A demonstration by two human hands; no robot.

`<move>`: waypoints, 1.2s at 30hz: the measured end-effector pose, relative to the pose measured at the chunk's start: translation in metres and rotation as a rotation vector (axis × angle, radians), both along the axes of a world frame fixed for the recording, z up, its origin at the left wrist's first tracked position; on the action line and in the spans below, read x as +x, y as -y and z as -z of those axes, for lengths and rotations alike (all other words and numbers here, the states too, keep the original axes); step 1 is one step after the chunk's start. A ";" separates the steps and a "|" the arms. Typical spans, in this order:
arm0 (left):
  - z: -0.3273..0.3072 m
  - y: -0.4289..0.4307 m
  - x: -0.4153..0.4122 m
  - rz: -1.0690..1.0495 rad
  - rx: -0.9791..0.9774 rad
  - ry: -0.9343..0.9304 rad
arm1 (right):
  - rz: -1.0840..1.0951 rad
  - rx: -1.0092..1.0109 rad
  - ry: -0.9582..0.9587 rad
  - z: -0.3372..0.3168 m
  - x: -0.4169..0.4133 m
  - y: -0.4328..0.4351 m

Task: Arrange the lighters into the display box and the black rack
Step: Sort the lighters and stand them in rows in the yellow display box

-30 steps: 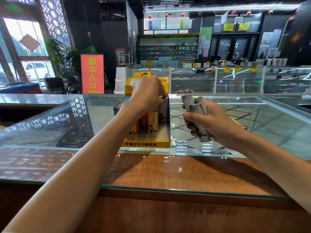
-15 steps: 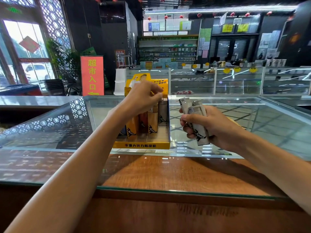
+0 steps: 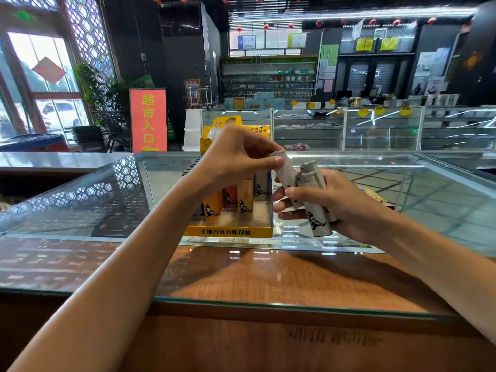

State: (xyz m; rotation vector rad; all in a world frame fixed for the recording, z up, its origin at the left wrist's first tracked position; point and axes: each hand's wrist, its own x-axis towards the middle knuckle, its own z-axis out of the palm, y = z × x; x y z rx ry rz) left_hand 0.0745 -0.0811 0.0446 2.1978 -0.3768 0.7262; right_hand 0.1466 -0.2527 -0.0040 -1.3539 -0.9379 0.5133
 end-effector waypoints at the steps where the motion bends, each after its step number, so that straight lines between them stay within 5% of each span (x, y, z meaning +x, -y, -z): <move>1: -0.002 -0.004 0.000 -0.027 -0.025 0.008 | 0.017 -0.009 -0.004 0.000 0.000 0.000; 5: -0.012 -0.017 0.001 -0.117 -0.067 0.010 | 0.099 -0.011 -0.054 -0.001 0.002 0.002; 14: -0.029 -0.013 0.018 -0.357 0.268 0.070 | 0.156 -0.006 -0.095 -0.003 0.001 0.003; 26: -0.017 -0.010 0.039 -0.422 0.398 -0.110 | 0.195 -0.112 0.025 -0.001 -0.001 0.004; 36: -0.010 -0.008 0.043 -0.474 0.433 -0.096 | -0.021 -0.025 -0.171 -0.004 0.003 0.007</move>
